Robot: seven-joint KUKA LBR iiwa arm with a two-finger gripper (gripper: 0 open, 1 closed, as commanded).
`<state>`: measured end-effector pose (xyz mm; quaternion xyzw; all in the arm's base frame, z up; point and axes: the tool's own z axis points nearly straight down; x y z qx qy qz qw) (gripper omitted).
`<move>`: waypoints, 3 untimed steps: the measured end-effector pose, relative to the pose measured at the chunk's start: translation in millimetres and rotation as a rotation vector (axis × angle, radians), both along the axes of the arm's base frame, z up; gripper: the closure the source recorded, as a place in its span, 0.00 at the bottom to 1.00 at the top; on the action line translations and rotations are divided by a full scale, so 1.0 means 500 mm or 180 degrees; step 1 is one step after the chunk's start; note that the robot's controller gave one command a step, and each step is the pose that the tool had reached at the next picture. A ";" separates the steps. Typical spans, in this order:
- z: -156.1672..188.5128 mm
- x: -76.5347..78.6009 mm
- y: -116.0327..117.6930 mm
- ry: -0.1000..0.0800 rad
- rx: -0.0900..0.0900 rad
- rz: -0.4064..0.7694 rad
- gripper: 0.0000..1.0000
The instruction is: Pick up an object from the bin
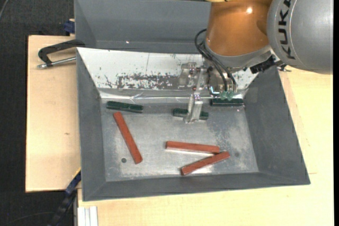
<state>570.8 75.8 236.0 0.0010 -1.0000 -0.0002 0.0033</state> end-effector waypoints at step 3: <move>-0.319 -0.058 -0.184 -0.0085 0.0004 -0.0743 1.00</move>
Offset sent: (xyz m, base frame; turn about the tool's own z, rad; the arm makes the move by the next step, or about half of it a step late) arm 0.0032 -0.0672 -0.0898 0.1519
